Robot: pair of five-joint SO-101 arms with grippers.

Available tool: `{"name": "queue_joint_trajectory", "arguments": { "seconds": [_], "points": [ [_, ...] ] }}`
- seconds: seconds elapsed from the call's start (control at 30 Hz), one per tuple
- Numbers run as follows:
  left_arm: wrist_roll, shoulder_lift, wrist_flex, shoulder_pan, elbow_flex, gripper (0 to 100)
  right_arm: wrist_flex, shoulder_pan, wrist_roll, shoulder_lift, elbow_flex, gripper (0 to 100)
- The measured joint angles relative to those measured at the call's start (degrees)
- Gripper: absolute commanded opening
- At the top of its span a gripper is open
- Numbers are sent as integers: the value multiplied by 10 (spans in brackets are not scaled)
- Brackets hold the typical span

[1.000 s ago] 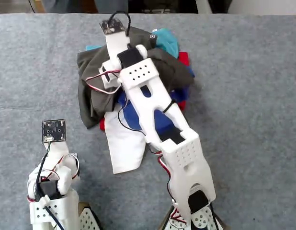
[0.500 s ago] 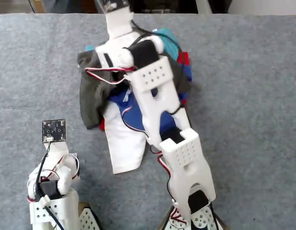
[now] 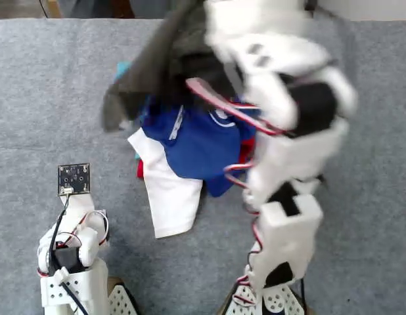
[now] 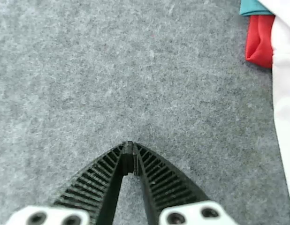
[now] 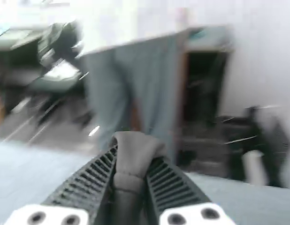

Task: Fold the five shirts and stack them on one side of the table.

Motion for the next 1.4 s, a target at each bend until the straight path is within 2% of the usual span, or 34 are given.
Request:
{"name": "queue_joint_trajectory", "arguments": {
  "seconds": [0.2, 0.37, 0.53, 0.67, 0.8, 0.93, 1.03, 1.2, 1.3, 1.4],
  "points": [
    [0, 0, 0, 0, 0, 30, 103, 184, 31, -47, 0, 15],
    [0, 0, 0, 0, 0, 30, 116, 334, 47, -61, 0, 15],
    [0, 0, 0, 0, 0, 30, 117, 467, 146, -61, 41, 15],
    [0, 0, 0, 0, 0, 30, 117, 547, 207, -72, 185, 14],
    [0, 0, 0, 0, 0, 30, 117, 558, 251, -121, 431, 13],
    [0, 0, 0, 17, 0, 30, 56, 523, 286, -189, 732, 13],
    [0, 0, 0, 29, 0, 30, -59, 483, 293, -249, 971, 14],
    [0, 0, 0, 30, 0, 30, -319, 425, 294, -345, 1343, 15],
    [0, 0, 2, 30, 0, 30, -452, 411, 294, -380, 1488, 15],
    [0, 0, 8, 32, 0, 30, -499, 408, 294, -394, 1531, 15]
  ]
}}
